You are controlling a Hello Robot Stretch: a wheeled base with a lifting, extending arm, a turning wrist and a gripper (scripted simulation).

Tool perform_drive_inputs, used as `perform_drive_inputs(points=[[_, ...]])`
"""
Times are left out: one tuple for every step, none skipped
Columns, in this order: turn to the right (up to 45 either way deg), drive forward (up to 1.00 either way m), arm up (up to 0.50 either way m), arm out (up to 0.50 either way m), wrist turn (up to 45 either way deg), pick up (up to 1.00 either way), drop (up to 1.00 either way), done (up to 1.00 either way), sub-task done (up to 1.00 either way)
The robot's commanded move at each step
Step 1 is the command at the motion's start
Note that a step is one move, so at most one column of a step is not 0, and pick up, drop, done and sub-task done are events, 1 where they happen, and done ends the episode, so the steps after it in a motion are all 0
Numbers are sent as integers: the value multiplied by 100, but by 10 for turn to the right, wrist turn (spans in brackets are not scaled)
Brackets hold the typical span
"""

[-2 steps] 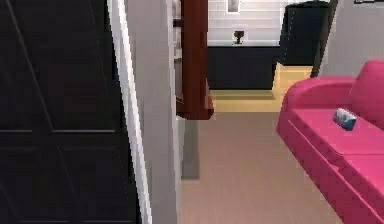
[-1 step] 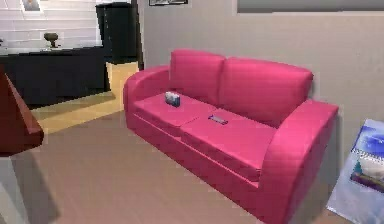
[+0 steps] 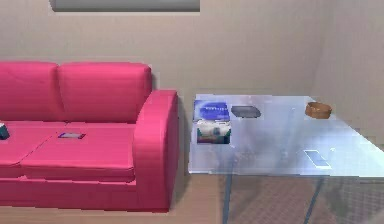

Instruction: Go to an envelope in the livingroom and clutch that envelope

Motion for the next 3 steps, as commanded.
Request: perform_drive_inputs(points=[[0, 30, 0, 0, 0, 0, 0, 0, 0], [-450, 0, 0, 0, 0, 0, 0, 0, 0], [-330, 0, 0, 0, 0, 0, 0, 0, 0]])
